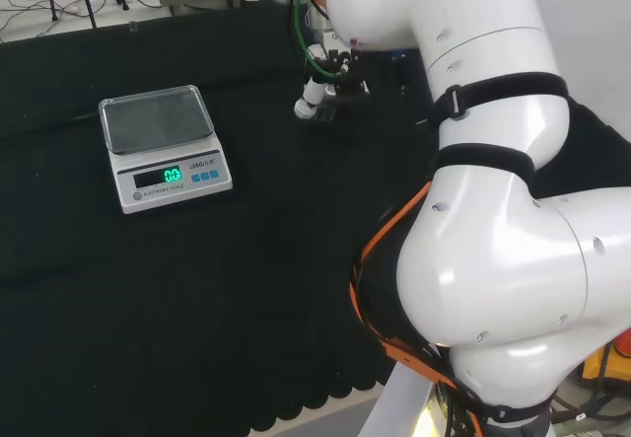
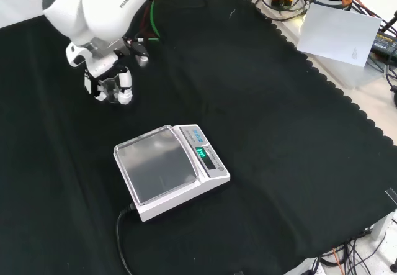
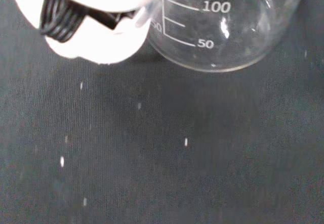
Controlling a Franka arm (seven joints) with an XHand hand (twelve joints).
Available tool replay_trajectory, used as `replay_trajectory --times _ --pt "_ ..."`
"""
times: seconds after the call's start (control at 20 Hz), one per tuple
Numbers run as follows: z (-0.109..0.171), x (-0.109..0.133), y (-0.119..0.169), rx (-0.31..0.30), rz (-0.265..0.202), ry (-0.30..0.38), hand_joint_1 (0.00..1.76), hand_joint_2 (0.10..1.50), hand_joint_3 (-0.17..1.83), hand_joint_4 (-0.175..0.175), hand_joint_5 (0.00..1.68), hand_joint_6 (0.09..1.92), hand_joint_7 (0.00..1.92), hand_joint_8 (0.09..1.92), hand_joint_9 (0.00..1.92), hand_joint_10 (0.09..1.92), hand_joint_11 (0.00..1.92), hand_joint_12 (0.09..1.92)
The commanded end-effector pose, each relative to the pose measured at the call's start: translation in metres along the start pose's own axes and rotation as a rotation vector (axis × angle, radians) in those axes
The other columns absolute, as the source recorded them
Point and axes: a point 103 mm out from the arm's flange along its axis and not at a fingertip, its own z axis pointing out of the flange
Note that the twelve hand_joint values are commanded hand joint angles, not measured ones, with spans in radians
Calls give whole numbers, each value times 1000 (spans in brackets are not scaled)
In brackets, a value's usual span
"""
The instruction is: Put the beaker on the electronic balance.
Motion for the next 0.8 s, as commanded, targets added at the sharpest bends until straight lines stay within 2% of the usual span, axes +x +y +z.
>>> replay_trajectory --times 0.05,0.3,0.5,0.8 --pt "-28 0 -25 -239 -2 44 1187 604 847 -173 1163 949 1192 1297 1499 664 1575 626" --pt "-54 4 -30 -270 -19 30 1188 598 856 -175 1167 949 1226 1287 1525 657 1587 603" --pt "-80 16 -38 -299 -53 20 1189 596 859 -175 1167 949 1238 1280 1538 648 1595 589" --pt "-111 64 -52 -314 -154 -17 1188 595 859 -175 1169 947 1246 1280 1544 645 1599 584"
